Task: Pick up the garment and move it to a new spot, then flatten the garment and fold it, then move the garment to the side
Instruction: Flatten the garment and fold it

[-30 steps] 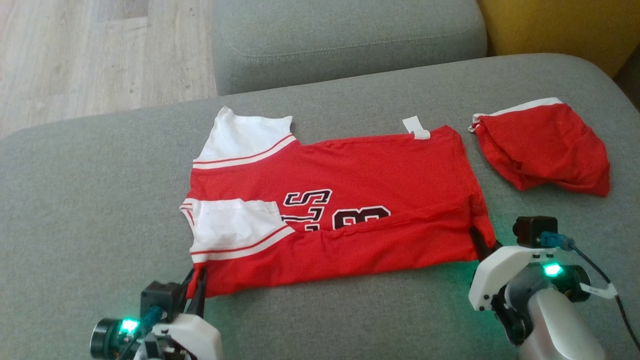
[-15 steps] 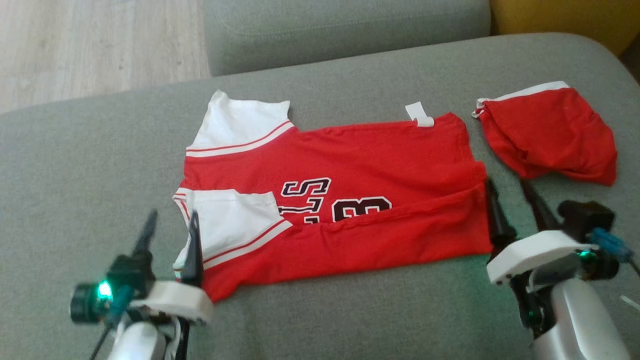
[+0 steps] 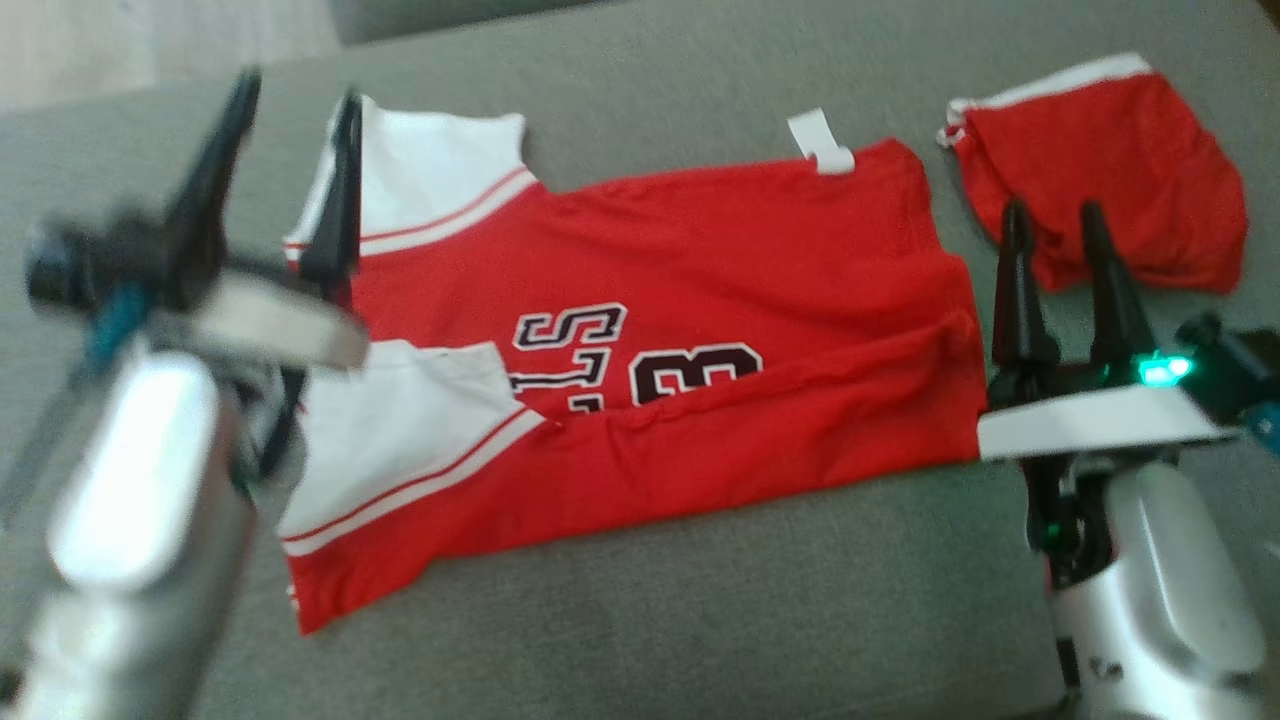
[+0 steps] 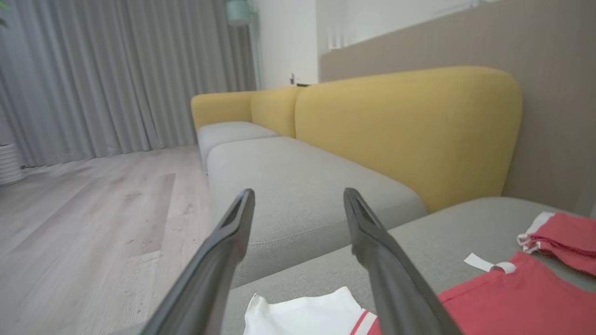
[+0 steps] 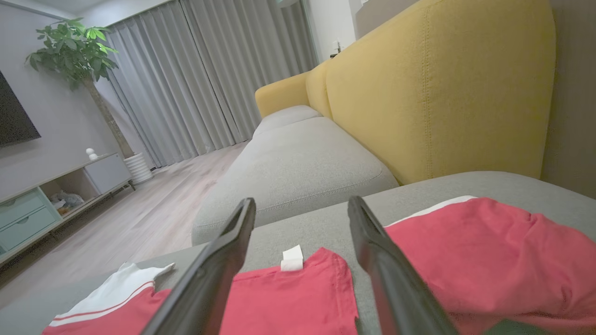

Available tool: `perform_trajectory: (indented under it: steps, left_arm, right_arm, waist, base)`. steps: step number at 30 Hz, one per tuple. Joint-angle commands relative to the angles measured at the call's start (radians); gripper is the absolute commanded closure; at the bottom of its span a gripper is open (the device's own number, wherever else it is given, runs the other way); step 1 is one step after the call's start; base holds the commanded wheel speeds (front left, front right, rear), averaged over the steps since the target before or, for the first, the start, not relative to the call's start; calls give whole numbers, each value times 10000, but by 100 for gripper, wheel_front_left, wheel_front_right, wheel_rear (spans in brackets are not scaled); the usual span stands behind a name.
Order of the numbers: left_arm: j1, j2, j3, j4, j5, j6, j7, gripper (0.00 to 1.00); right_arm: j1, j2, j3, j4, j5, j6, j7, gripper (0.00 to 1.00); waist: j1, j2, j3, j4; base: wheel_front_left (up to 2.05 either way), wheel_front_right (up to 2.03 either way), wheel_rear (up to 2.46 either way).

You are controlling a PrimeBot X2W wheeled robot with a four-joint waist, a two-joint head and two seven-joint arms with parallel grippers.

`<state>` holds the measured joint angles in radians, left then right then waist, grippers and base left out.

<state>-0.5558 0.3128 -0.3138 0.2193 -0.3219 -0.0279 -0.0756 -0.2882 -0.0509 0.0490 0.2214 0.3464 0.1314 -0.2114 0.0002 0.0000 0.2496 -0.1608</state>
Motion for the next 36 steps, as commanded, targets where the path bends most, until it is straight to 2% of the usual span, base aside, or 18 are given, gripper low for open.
perform_trajectory:
  steps: [1,2,3,11,16,25,29,31,36]
  left_arm:
    - [-624,452,225,-145,56,-171,263,0]
    - [-1053,643,74,124,58,-416,720,0]
    - [-2494,1262,-555,1365,-280,-925,2440,0]
    - [-4425,2306,-1839,3398,-1414,-1023,4209,0]
    - [-5109,2680,-2113,4576,-1866,-1025,4894,0]
    - [-5641,2785,-2289,5823,-2232,-1026,4924,0]
    - [-5591,2676,-2671,5904,-2684,-1027,5248,0]
    - [-5547,2660,-2889,5803,-2962,-1027,5360,100]
    - [-5451,2613,-3263,5489,-3496,-1027,4929,100]
  right_arm:
    - [-291,7,231,-359,105,-7,-105,0]
    - [-400,7,257,-360,193,-7,-149,0]
    - [-755,7,482,-344,472,-7,-296,0]
    - [-1057,7,1367,-497,1182,-7,-437,0]
    - [-1054,7,1442,-701,1252,-7,-477,0]
    - [-837,7,1516,-975,1451,-7,-499,0]
    - [-797,7,1436,-1067,1368,-7,-501,0]
    - [-776,7,1380,-1066,1313,-7,-501,0]
    - [-814,7,1210,-907,866,-7,-471,0]
  waist:
    - [-2,0,534,-361]
    - [-2,0,679,-453]
    - [-2,0,1207,-835]
    - [-2,0,2060,-1439]
    - [-2,0,2311,-1657]
    - [-2,0,2465,-1780]
    - [-2,0,2498,-1770]
    - [-2,0,2475,-1733]
    - [-2,0,2215,-1483]
  base:
    - [0,0,0]
    - [0,0,0]
    - [0,0,0]
    - [0,0,0]
    - [0,0,0]
    - [0,0,0]
    - [0,0,0]
    - [0,0,0]
    - [0,0,0]
